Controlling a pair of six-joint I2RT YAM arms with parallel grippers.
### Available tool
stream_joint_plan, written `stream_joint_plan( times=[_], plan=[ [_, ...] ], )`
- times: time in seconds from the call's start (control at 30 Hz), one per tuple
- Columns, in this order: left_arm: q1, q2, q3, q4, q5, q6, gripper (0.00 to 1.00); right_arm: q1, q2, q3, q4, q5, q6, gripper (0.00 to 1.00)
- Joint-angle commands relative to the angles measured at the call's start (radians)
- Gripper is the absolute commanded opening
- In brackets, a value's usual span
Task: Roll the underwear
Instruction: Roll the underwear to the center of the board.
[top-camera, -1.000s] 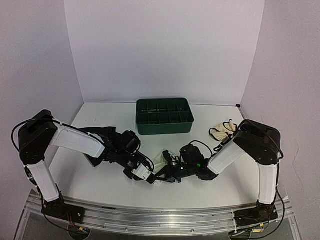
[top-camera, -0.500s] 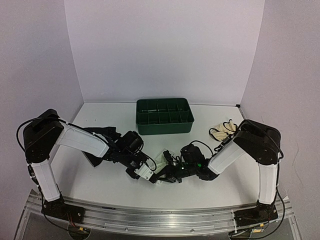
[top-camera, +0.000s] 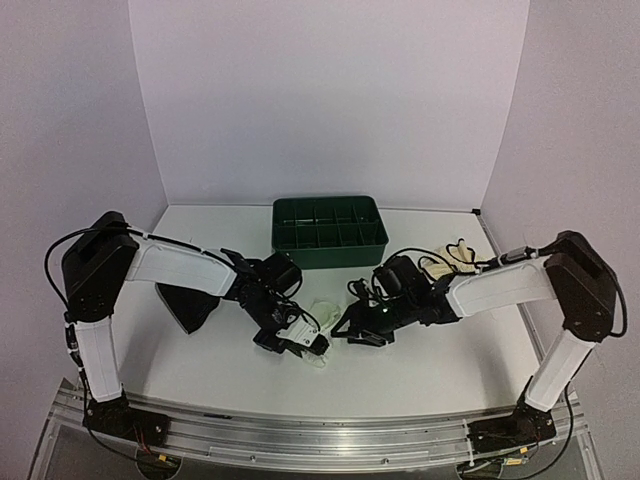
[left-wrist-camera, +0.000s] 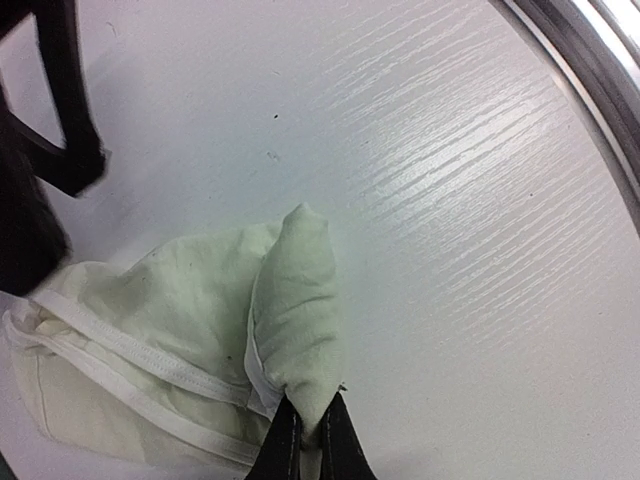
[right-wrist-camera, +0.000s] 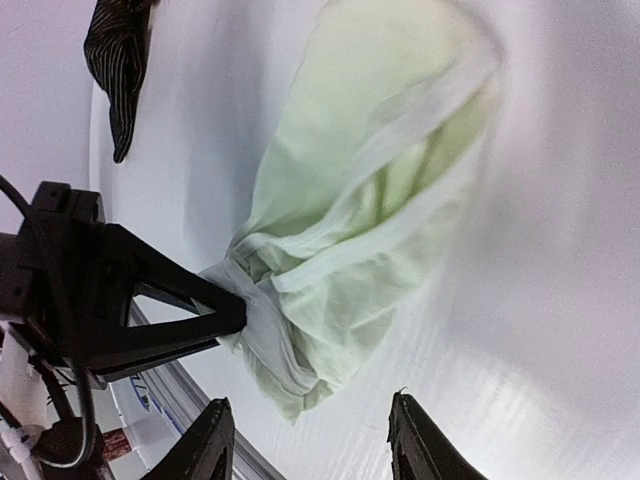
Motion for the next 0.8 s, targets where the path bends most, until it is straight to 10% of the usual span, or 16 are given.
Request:
stream_joint_plan(
  times=[0.0,0.33,0.77],
  plan=[
    [0.002,0.039,0.074,-0.190,0.092,-0.150,0.00,-0.010,0.001,0.071,-0.257,0.138,-0.005,0.51],
    [0.022,0.061,0.100,-0.205,0.195,-0.331,0.00,-0.011,0.216,0.268,-0.244,0.082,-0.057,0.43],
    [0.184,0.167,0.092,-0.239,0.495,-0.628,0.00,0.128,-0.091,-0.031,-0.044,0.234,-0.506,0.46]
  ],
)
